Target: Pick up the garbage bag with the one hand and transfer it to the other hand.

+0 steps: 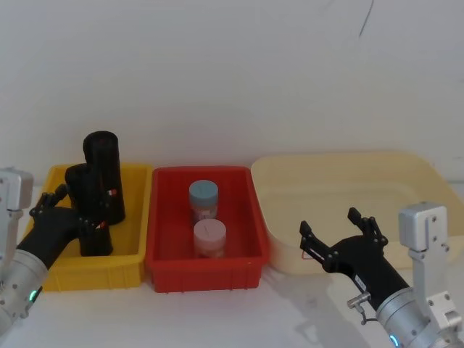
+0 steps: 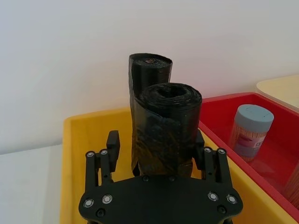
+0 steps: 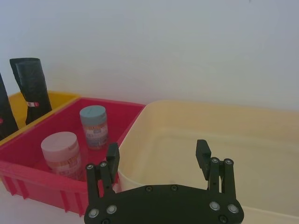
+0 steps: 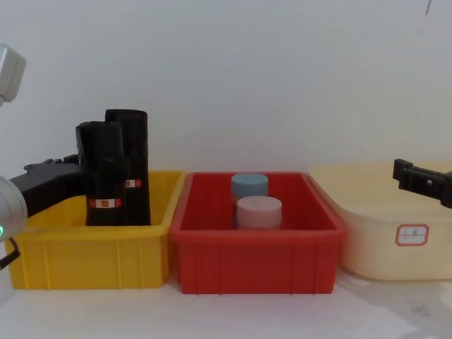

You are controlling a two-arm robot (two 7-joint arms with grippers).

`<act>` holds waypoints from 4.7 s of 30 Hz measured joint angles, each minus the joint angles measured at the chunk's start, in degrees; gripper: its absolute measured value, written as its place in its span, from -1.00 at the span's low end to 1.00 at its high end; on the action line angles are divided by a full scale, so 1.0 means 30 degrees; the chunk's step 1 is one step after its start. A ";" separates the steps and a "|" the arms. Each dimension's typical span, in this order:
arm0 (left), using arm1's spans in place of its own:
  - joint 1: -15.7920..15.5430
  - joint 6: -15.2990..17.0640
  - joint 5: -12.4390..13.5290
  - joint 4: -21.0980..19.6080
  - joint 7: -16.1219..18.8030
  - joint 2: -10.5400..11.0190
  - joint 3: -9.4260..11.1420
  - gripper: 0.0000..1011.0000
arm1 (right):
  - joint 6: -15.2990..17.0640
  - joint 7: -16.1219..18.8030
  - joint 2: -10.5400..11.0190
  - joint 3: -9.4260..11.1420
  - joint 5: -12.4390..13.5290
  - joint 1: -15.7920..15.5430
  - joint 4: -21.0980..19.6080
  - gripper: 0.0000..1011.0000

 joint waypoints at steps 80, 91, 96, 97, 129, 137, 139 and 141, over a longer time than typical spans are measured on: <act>-0.6404 -0.0800 -0.1806 0.1102 -0.9882 -0.2930 0.5229 0.00 | 0.0000 0.0000 0.0000 -0.0001 0.0001 0.0000 -0.0001 0.98; -0.6627 -0.1075 -0.2207 0.1704 -1.0133 -0.3273 0.5525 0.00 | 0.0000 0.0001 -0.0002 0.0000 0.0000 -0.0003 0.0000 0.98; -0.6664 -0.1121 -0.2337 0.1827 -1.0163 -0.3334 0.5613 0.00 | -0.0142 0.0194 0.0081 0.0005 -0.0011 -0.0015 -0.0025 0.98; -0.6675 -0.1141 -0.2363 0.1855 -1.0170 -0.3351 0.5632 0.00 | -0.0190 0.0263 0.0113 0.0005 -0.0015 -0.0017 -0.0036 0.98; -0.6729 -0.1226 -0.2557 0.2048 -1.0215 -0.3449 0.5768 0.00 | -0.1367 0.3235 0.0877 -0.0441 -0.0156 0.0719 -0.0752 0.98; -0.6729 -0.1226 -0.2569 0.2059 -1.0214 -0.3453 0.5769 0.00 | -0.1357 0.3253 0.0515 -0.0473 -0.0358 0.1254 -0.0315 0.98; -0.6729 -0.1227 -0.2569 0.2059 -1.0214 -0.3453 0.5770 0.00 | -0.1356 0.3252 0.0406 -0.0478 -0.0414 0.1404 -0.0171 0.98; -0.6729 -0.1226 -0.2568 0.2059 -1.0213 -0.3453 0.5770 0.00 | -0.1351 0.3250 0.0299 -0.0487 -0.0481 0.1546 -0.0032 0.98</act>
